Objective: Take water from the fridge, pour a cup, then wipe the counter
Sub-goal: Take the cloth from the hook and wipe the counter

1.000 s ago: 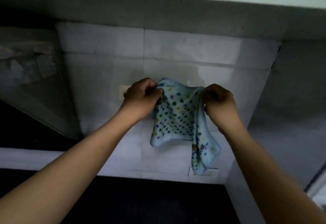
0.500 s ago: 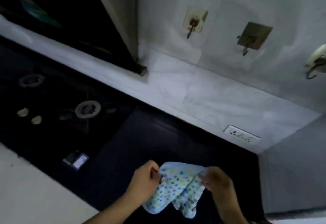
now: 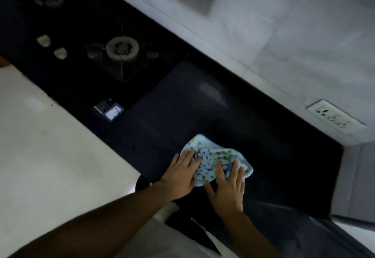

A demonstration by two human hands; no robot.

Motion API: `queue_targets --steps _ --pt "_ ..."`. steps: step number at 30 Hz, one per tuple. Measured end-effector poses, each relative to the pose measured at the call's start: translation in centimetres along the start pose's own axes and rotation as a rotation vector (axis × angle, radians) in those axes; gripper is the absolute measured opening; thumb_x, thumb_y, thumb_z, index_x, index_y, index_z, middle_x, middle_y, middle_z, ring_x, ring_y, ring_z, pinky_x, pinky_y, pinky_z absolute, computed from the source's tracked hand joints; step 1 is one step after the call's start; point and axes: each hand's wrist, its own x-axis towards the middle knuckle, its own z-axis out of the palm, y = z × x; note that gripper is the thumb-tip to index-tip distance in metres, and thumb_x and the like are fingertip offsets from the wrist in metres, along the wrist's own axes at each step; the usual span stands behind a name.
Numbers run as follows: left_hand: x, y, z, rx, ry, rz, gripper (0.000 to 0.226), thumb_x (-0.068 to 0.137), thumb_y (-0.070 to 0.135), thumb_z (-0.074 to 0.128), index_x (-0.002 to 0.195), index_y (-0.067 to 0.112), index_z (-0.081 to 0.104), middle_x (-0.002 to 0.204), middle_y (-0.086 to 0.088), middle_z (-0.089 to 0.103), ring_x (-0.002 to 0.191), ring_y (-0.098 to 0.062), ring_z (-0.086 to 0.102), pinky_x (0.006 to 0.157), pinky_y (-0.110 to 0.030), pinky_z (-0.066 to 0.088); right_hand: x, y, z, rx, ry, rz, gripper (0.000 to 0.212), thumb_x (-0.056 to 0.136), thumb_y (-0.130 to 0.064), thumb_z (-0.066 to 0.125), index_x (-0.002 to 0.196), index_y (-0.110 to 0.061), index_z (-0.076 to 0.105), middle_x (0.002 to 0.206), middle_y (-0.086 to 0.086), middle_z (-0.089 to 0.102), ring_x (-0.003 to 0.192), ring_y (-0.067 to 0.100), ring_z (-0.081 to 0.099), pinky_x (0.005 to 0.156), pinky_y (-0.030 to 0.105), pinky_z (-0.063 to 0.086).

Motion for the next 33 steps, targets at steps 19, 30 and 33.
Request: queue_targets --steps 19,30,33 --pt "-4.3 -10.5 -1.8 -0.057 -0.006 -0.521 0.104 0.075 0.079 0.052 0.155 0.038 -0.002 0.164 -0.021 -0.012 0.150 -0.044 -0.013 0.114 -0.070 0.006 11.3 -12.0 0.5 -0.084 -0.019 -0.448 0.064 0.085 -0.066 0.046 0.143 -0.040 0.043 0.161 0.017 0.019 0.147 0.049 0.003 0.112 0.070 0.016" --pt "-3.4 -10.5 -2.9 0.037 -0.136 -0.486 0.108 0.079 0.075 0.055 0.154 0.031 -0.008 0.160 -0.030 -0.013 0.147 -0.053 -0.009 0.111 -0.073 0.018 2.4 14.1 -2.2 0.156 0.269 0.624 0.066 0.086 -0.057 0.038 0.137 -0.017 0.054 0.153 0.029 0.033 0.141 0.052 0.026 0.109 0.064 0.028" --pt "-3.2 -10.4 -3.0 0.042 -0.155 -0.482 0.107 0.080 0.074 0.055 0.154 0.031 -0.010 0.159 -0.031 -0.015 0.146 -0.054 -0.010 0.111 -0.073 0.018 -2.6 8.4 1.6 0.186 0.315 0.641 0.061 0.087 -0.052 0.045 0.136 -0.017 0.055 0.154 0.028 0.033 0.142 0.052 0.023 0.107 0.069 0.026"
